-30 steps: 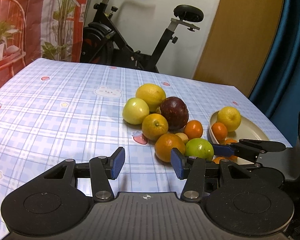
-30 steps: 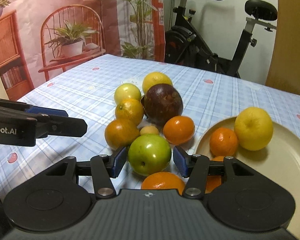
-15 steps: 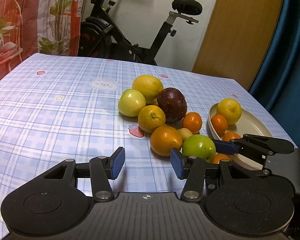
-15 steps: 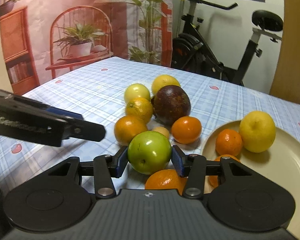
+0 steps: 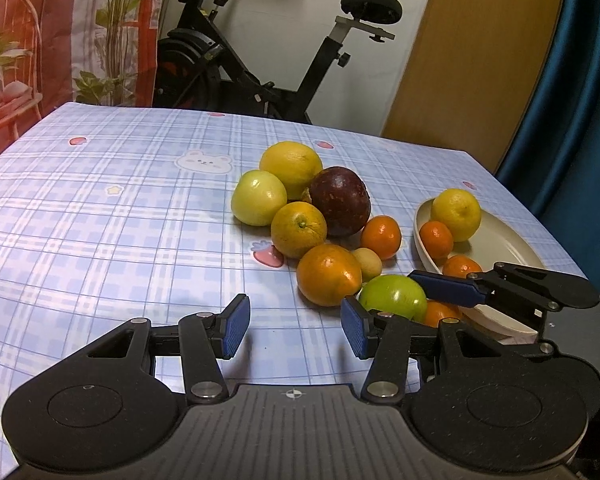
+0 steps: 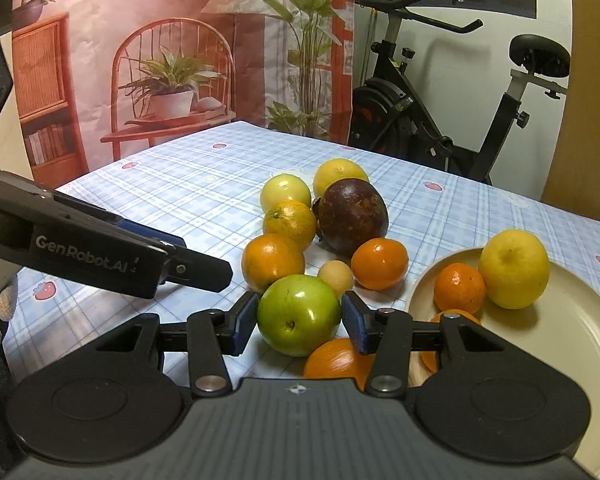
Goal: Organize fruits
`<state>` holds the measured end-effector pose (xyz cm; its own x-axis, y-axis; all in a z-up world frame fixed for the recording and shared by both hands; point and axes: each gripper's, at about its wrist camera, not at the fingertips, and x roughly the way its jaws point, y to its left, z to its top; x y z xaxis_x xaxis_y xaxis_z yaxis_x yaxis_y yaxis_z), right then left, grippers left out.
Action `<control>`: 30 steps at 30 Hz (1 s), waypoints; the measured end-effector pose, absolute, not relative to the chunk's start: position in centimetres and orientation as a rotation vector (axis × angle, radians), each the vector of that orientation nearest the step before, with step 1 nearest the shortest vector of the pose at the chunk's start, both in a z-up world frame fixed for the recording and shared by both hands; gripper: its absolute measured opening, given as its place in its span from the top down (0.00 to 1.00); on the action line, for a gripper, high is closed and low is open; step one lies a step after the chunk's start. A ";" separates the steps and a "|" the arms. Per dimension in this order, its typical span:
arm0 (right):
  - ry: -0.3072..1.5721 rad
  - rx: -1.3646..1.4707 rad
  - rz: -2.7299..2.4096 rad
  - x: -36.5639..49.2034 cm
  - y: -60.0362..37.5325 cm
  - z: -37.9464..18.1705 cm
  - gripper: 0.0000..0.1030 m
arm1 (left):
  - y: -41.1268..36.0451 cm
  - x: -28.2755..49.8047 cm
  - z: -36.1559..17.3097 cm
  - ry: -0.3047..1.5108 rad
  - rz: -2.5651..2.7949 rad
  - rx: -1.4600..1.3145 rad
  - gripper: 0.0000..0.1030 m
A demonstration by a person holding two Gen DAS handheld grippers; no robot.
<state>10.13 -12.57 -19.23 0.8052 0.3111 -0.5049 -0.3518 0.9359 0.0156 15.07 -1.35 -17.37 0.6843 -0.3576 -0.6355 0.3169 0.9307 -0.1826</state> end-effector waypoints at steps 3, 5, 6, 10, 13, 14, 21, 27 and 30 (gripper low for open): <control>0.507 -0.088 0.379 9.5 -12.3 -18.9 0.53 | -1.3 15.0 -17.3 0.726 -0.383 -0.068 0.49; 0.500 -0.098 0.390 9.2 -12.1 -18.8 0.52 | -1.2 15.0 -17.3 0.727 -0.390 -0.082 0.49; 0.498 -0.099 0.394 9.0 -12.1 -18.8 0.52 | -1.2 15.0 -17.2 0.727 -0.395 -0.091 0.49; 0.502 -0.082 0.412 8.4 -12.3 -18.4 0.52 | -1.2 14.8 -16.9 0.726 -0.431 -0.123 0.49; 0.506 -0.075 0.431 7.7 -12.5 -18.3 0.52 | -1.5 14.7 -16.8 0.739 -0.474 -0.141 0.49; 0.510 -0.073 0.435 7.5 -12.5 -18.2 0.52 | -1.7 14.7 -16.9 0.746 -0.490 -0.144 0.49; 0.548 -0.063 0.455 7.2 -12.4 -18.6 0.53 | -3.0 14.9 -17.5 0.779 -0.546 -0.150 0.50; 0.551 -0.056 0.433 7.4 -12.6 -18.8 0.53 | -3.1 16.1 -17.6 0.790 -0.556 -0.182 0.54; 0.541 -0.060 0.423 7.5 -12.7 -18.6 0.53 | -3.4 16.2 -17.5 0.795 -0.575 -0.182 0.57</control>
<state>7.46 -12.69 -18.64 0.7734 0.3750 -0.5110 -0.4063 0.9121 0.0544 16.16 -3.45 -17.51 0.5573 -0.5512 -0.6209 0.4180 0.8324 -0.3638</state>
